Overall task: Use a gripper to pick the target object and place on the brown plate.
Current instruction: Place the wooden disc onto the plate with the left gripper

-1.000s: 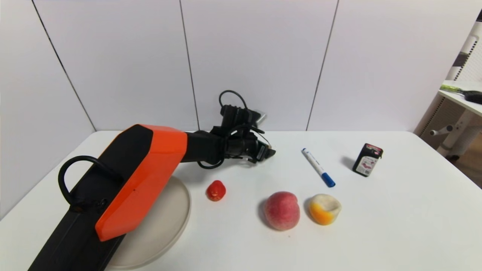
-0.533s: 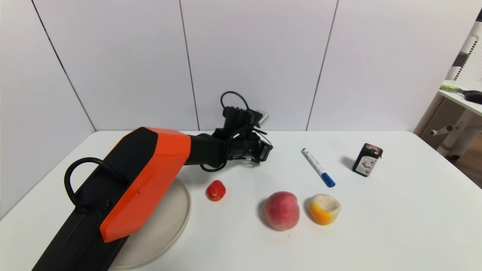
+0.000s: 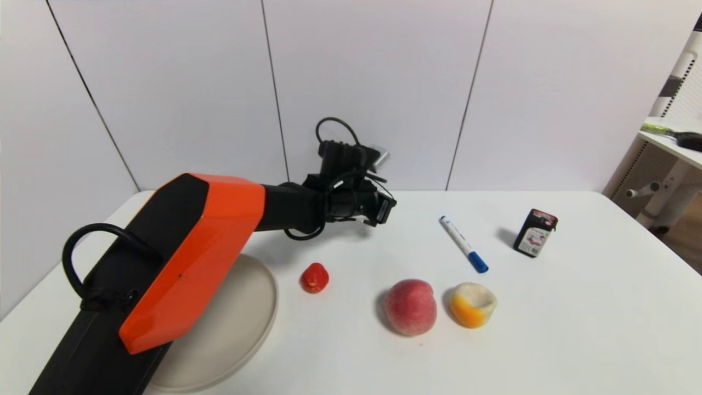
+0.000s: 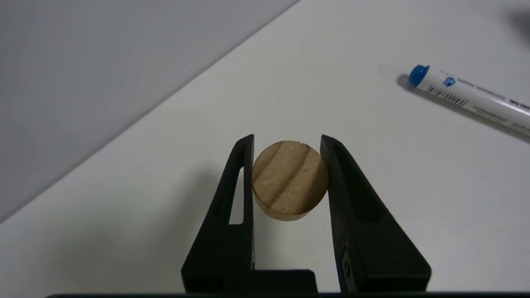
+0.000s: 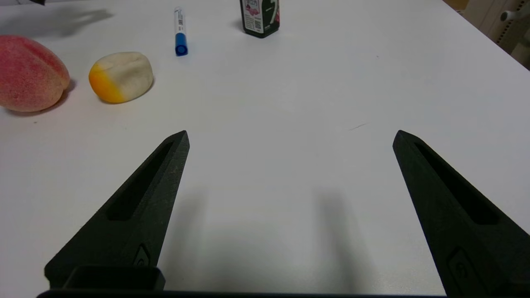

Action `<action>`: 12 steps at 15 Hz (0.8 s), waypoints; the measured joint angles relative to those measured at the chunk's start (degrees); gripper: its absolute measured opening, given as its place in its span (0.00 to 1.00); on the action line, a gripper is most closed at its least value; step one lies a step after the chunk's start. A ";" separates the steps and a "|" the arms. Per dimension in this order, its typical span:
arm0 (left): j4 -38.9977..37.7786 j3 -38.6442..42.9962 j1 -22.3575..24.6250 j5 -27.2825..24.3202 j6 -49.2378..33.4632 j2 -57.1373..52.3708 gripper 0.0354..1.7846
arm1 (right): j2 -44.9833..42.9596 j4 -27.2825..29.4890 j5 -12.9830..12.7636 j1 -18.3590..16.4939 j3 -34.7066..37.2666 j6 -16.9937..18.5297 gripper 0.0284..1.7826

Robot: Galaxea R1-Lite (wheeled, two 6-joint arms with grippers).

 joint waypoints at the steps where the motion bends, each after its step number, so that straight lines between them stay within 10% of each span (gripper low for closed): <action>1: 0.13 0.63 -0.02 0.04 0.15 -1.73 0.28 | 0.00 0.00 -0.01 0.00 0.00 -0.02 0.95; 12: 21.94 17.91 8.96 14.68 5.33 -43.13 0.28 | 0.00 0.00 0.02 0.02 0.00 -0.02 0.95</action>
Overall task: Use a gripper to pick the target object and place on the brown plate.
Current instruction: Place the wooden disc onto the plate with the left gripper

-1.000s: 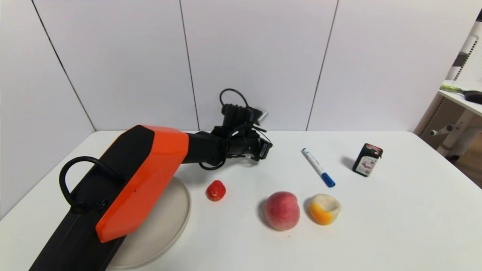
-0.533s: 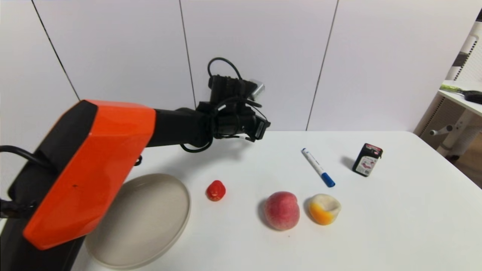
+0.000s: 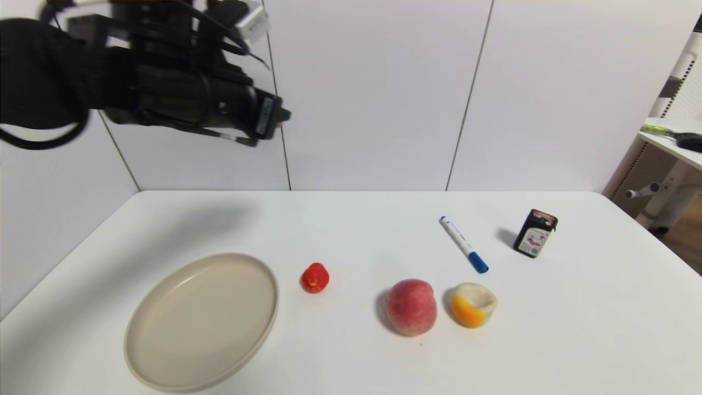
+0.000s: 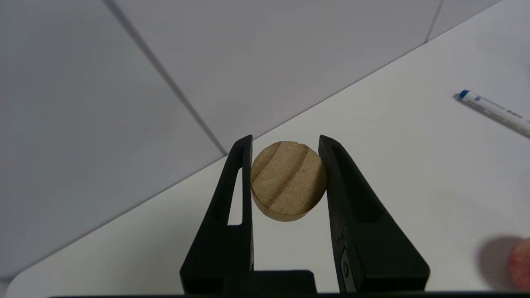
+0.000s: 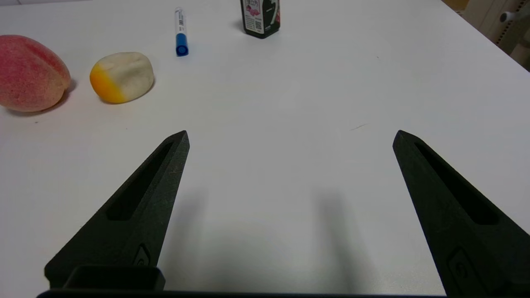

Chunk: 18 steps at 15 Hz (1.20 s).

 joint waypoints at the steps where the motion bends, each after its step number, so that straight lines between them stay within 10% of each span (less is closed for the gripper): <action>1: 1.55 3.08 2.38 0.12 0.16 -3.91 0.28 | 0.00 0.00 -0.02 0.01 0.00 0.02 0.95; 8: 1.00 29.68 16.90 -11.40 0.16 -20.29 0.28 | 0.00 0.00 -0.04 0.00 0.00 0.00 0.95; 18: -13.10 52.74 16.79 -18.72 0.07 -14.51 0.28 | 0.00 0.02 -0.02 0.01 0.00 0.00 0.95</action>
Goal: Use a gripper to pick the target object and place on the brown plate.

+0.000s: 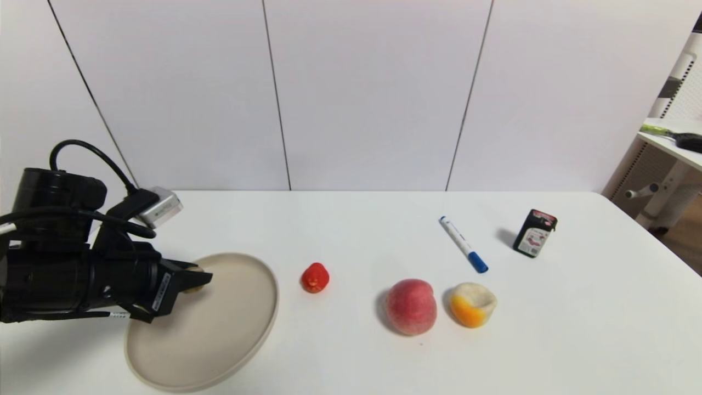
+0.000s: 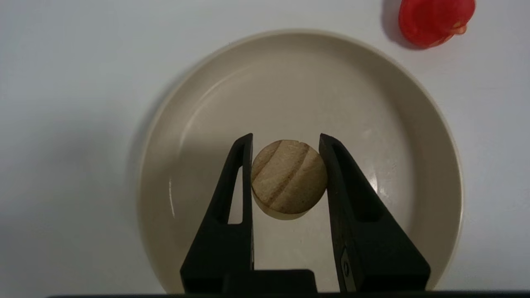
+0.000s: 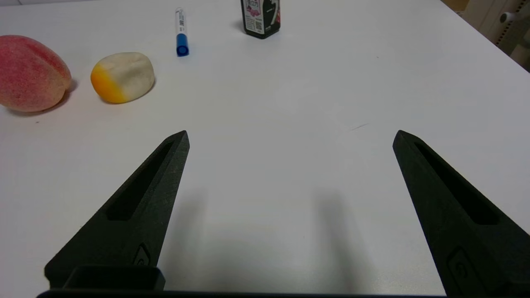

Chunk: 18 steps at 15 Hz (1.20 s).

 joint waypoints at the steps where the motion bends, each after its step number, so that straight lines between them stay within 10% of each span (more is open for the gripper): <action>1: -0.13 0.38 -0.09 -0.02 0.09 0.91 0.28 | 0.00 0.00 0.00 0.00 0.00 0.00 0.95; 5: -0.05 0.91 -0.33 -0.11 -0.60 3.17 0.28 | 0.02 -0.02 0.02 -0.04 0.00 0.00 0.95; 18: -1.62 -7.58 3.06 3.55 -0.30 -7.41 0.82 | 0.02 0.00 0.02 -0.01 0.00 0.02 0.95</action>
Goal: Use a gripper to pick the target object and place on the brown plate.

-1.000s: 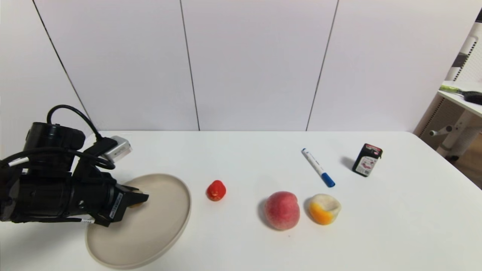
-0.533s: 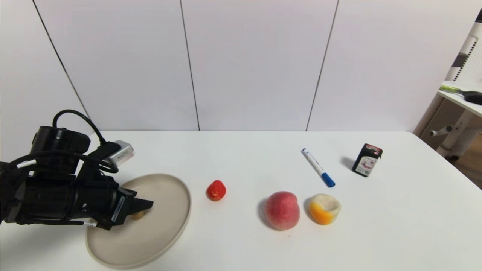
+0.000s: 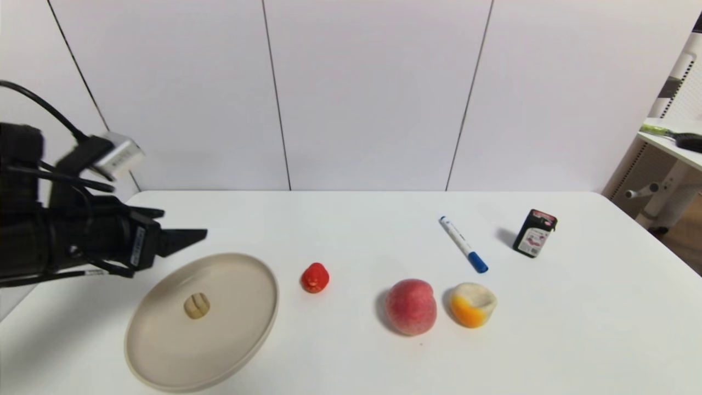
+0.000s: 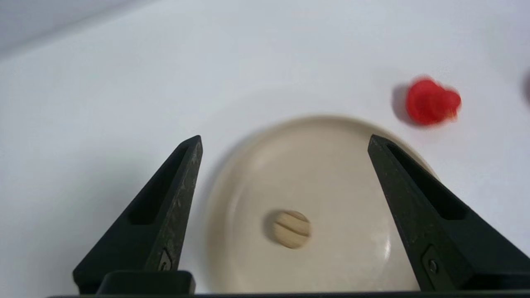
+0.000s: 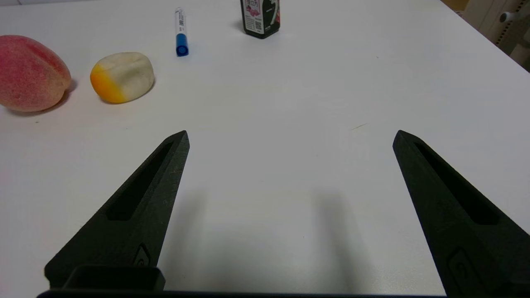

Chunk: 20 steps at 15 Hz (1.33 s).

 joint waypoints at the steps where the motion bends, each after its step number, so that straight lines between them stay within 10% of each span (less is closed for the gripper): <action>1: 0.71 -1.93 2.23 0.95 0.01 -3.06 0.83 | -0.02 0.00 -0.02 0.00 0.00 0.00 0.95; 9: 23.75 -7.06 17.60 0.12 -2.56 -33.93 0.91 | -0.02 0.00 0.00 0.04 -0.02 0.00 0.95; 14: 27.39 10.64 11.48 3.17 -1.97 -49.98 0.93 | -0.02 -0.02 -0.02 -0.02 -0.02 -0.02 0.95; 20: 10.37 40.57 5.28 13.56 -0.30 -66.90 0.94 | -0.02 -0.02 -0.02 0.00 -0.02 -0.02 0.95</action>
